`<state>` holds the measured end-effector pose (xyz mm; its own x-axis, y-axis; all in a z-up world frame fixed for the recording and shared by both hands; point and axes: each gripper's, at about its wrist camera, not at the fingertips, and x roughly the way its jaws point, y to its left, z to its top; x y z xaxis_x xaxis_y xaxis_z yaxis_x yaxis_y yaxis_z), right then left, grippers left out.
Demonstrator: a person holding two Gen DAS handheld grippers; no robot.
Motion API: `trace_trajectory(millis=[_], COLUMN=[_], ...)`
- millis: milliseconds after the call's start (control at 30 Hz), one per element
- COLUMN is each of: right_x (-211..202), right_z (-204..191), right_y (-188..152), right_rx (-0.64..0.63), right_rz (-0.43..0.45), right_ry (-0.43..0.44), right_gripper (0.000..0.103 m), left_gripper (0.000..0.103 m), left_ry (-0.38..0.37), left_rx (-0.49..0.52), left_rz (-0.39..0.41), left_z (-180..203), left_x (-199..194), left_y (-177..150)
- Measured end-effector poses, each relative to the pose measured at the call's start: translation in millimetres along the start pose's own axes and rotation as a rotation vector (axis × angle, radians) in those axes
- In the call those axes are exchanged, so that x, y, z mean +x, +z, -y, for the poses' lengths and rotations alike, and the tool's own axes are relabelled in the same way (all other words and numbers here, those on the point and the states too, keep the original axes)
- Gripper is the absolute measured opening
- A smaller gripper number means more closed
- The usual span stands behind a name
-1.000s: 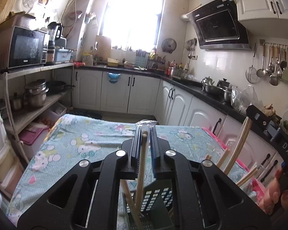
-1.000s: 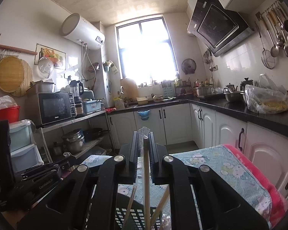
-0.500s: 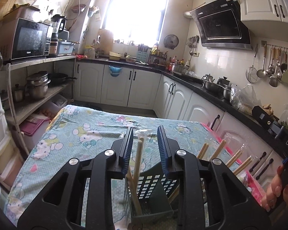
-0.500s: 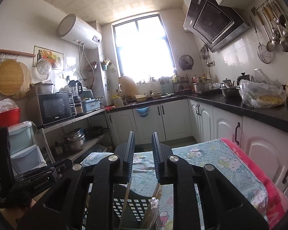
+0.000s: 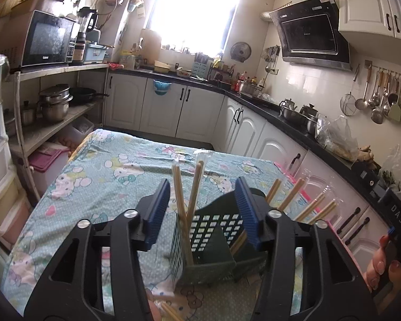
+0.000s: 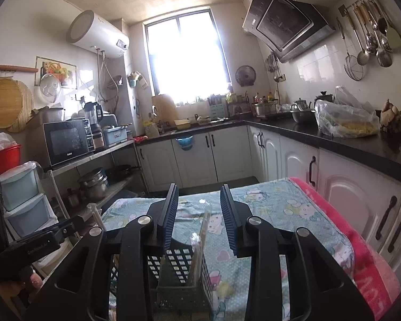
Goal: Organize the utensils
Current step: 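Lower the chopsticks into the caddy and open both tools, then withdraw both tools from the caddy toward the loose chopsticks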
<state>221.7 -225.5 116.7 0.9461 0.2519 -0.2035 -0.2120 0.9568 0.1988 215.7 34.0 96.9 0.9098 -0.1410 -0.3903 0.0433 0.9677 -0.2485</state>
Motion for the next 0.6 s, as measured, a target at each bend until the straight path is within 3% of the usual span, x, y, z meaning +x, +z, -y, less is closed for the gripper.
trace_trajectory(millis=[233, 467, 600], right_x=[-6.1, -15.5, -22.7], right_z=[7.2, 8.6, 5.6], right_y=[-13.1, -23.5, -25.7], right_rx=[0.027, 0.033, 0.022], right_rz=[-0.073, -0.117, -0.125], right_ry=[-0.025, -0.014, 0.002], right_gripper=[0.04, 0.047, 0.052], left_gripper=[0.064, 0.092, 0.092], left_ry=[-0.018, -0.019, -0.025], left_rx=[-0.026, -0.044, -0.058], left_rz=[-0.004, 0.019, 0.018], left_z=[-1.7, -3.6, -6.0], left_x=[-19.4, -39.2, -46.0], left_y=[-7.8, -14.4, -18.0])
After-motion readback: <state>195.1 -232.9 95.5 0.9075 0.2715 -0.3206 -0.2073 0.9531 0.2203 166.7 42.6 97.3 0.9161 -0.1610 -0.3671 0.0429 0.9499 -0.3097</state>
